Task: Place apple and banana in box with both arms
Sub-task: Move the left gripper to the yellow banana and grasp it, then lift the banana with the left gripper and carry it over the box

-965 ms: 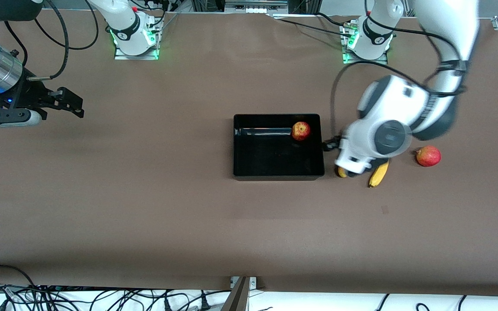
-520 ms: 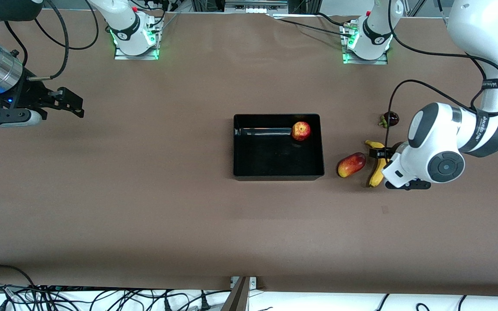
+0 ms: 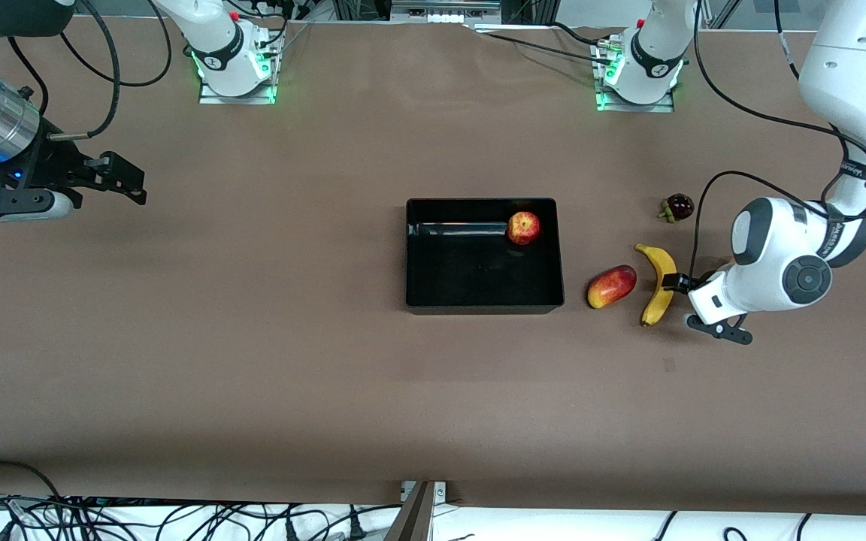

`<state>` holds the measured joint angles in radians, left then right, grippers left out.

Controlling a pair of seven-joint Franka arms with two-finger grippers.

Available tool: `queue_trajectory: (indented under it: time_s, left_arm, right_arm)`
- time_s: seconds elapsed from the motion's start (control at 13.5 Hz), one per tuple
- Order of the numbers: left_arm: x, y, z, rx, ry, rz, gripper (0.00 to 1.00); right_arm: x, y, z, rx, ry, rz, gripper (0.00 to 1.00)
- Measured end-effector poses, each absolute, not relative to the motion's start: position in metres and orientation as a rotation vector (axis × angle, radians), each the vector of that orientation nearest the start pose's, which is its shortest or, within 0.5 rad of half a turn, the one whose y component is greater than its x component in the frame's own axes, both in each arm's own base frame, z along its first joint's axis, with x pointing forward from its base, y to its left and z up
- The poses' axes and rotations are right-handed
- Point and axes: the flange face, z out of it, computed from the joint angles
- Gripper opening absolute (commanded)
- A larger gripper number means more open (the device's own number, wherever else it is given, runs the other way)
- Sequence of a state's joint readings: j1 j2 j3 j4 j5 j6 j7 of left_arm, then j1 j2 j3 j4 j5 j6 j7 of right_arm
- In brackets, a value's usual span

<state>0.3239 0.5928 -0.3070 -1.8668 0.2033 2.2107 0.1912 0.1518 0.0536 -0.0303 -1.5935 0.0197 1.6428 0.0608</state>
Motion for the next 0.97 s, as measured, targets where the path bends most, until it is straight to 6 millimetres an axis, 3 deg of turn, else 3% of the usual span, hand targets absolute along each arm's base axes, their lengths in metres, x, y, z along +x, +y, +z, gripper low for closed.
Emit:
queue_trajectory:
  time_s: [0.3, 0.37, 0.52, 0.59, 0.67, 0.82, 0.97]
  left_arm:
    - [0.611, 0.01, 0.19, -3.144, 0.481, 0.331, 0.96]
    - [0.611, 0.01, 0.19, -3.144, 0.481, 0.332, 0.73]
    - [0.608, 0.009, 0.184, -3.146, 0.485, 0.351, 0.37]
    - [0.604, 0.007, 0.177, -3.148, 0.489, 0.374, 0.13]
    - [0.601, 0.006, 0.17, -3.15, 0.492, 0.394, 0.0]
    - [0.601, 0.003, 0.169, -3.152, 0.499, 0.406, 0.0]
    - [0.605, -0.012, 0.187, -3.147, 0.526, 0.42, 0.0]
  right_arm:
    - [0.571, 0.075, 0.59, -3.122, -0.1, 0.009, 1.0]
    - [0.571, 0.076, 0.59, -3.122, -0.103, 0.009, 1.0]
    - [0.571, 0.076, 0.59, -3.122, -0.104, 0.009, 1.0]
    - [0.571, 0.076, 0.59, -3.122, -0.104, 0.009, 1.0]
    - [0.571, 0.076, 0.59, -3.122, -0.104, 0.009, 1.0]
    - [0.571, 0.076, 0.59, -3.122, -0.104, 0.01, 1.0]
    - [0.571, 0.076, 0.59, -3.122, -0.104, 0.01, 1.0]
